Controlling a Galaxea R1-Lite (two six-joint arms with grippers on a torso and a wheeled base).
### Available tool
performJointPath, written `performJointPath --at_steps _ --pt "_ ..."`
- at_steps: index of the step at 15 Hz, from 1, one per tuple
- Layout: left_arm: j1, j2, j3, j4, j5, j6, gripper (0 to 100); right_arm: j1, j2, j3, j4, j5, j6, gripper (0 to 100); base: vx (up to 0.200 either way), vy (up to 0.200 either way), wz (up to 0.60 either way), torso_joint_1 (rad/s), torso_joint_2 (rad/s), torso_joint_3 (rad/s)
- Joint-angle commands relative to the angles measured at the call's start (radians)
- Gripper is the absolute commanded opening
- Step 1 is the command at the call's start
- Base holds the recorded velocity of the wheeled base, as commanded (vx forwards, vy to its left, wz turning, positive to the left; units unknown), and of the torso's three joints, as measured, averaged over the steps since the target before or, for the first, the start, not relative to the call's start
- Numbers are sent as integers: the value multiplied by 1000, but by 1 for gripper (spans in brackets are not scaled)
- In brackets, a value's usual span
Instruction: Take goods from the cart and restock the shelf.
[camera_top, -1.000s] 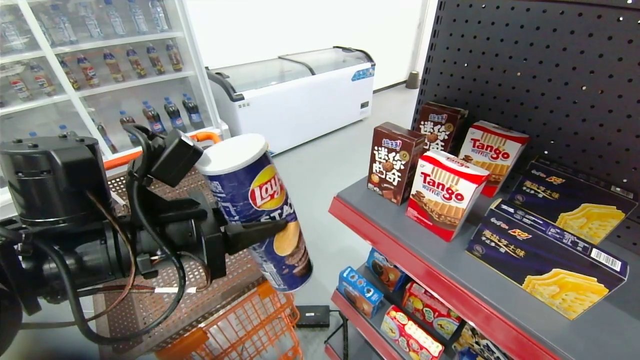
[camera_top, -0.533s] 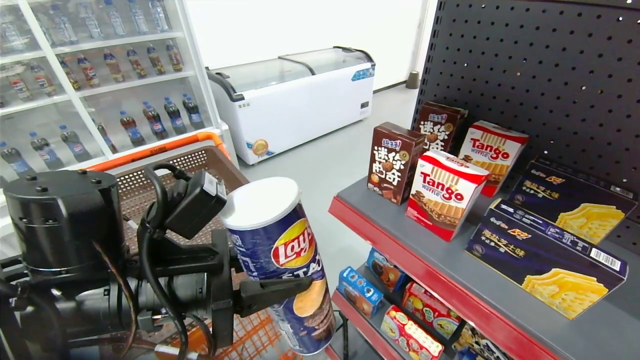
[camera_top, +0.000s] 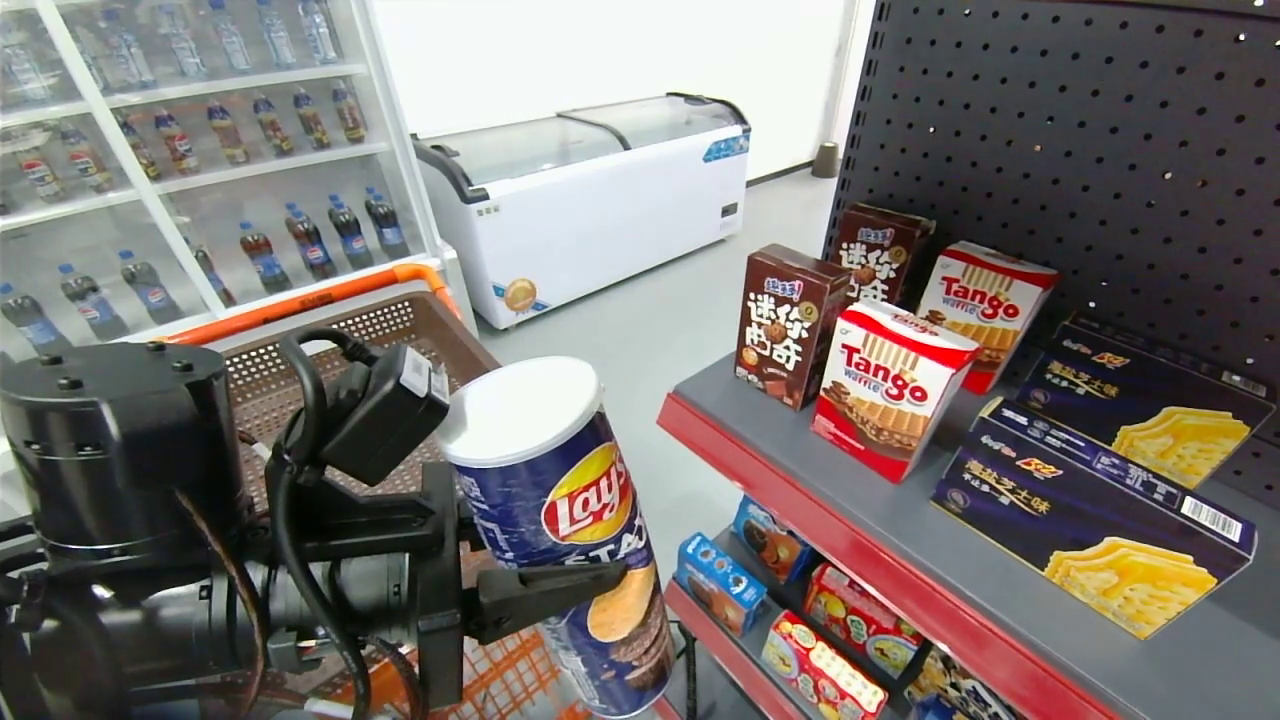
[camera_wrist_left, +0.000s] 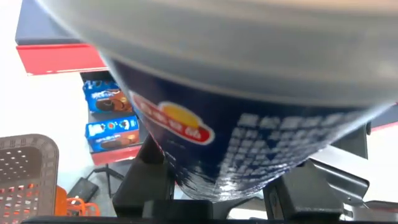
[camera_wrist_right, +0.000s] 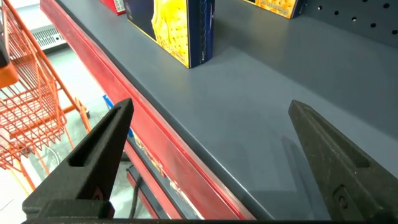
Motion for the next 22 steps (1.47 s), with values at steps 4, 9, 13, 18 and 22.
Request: performJointPath --at_steps 4,9,13,18,22 --pt "-5 -15 3 1 -23 20 0 0 1 0 0 1 -1 100 0 0 0 0 0 0" --pt "-5 -19 3 1 -33 24 0 0 1 0 0 1 -1 100 0 0 -480 0 4 4" --pt "-76 -47 6 3 -35 24 0 0 1 0 0 1 -1 100 0 0 -600 4 4 0" --pt "-94 -53 3 1 -35 24 0 0 1 0 0 1 -1 100 0 0 -600 4 4 2" --pt "-93 -52 5 1 -33 24 0 0 1 0 0 1 -3 100 0 0 -600 0 5 4"
